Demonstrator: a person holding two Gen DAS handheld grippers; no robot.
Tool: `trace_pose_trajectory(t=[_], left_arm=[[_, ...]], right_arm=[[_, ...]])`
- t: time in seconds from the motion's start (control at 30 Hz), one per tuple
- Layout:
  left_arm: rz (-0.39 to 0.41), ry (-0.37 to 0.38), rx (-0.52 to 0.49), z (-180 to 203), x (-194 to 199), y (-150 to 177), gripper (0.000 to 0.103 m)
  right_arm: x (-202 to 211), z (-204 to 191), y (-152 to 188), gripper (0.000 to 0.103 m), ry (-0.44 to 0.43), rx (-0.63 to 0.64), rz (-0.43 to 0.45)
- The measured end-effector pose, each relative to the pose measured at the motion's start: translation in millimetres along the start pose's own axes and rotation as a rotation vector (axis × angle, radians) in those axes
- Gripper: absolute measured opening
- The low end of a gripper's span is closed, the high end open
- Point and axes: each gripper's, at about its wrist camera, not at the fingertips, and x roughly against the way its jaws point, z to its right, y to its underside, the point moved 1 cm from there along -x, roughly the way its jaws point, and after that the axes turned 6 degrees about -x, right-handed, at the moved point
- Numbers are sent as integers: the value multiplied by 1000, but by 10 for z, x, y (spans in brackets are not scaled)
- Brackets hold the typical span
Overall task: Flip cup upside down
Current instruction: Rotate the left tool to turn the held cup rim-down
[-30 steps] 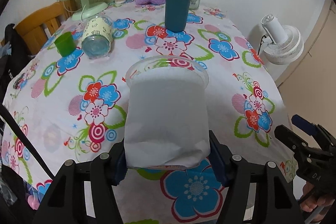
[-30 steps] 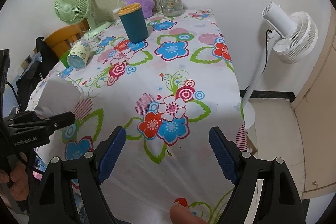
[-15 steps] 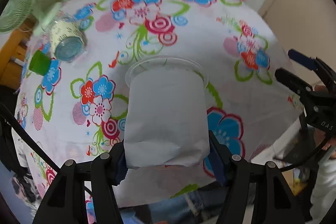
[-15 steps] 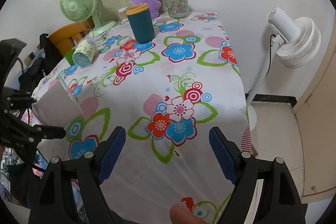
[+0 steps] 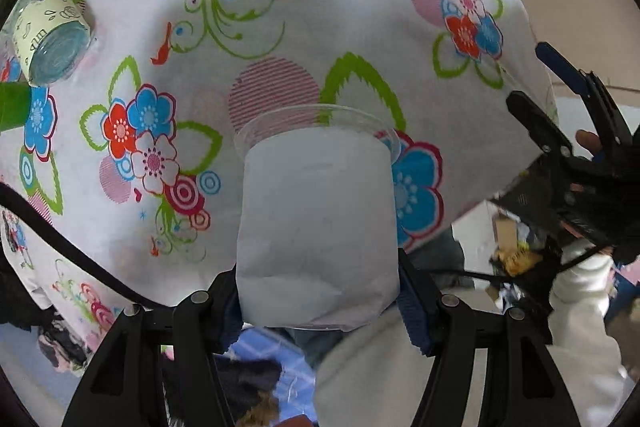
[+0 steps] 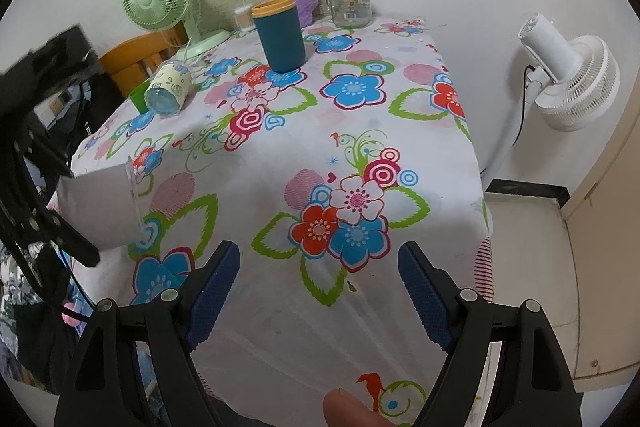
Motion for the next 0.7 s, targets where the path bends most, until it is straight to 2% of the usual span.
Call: trace_pose_trajectory(t=[0.17,0.37,0.57,0.7], left_arm=[[-114,11,27,-57,-15,-161,67],[-212,50,41,-156,-64,-391,68],[-246,50,35,-110,-139,-582,69],[-222,43,46,-185,-96,-698,77]], right_arm=[[-19,-49,27,83,-18,14,0],[-29,-52,52,83,-30,10,-1],[-49,-17,62,83,-35,-3,0],[-55,-10,59,83,-36,-1,2]])
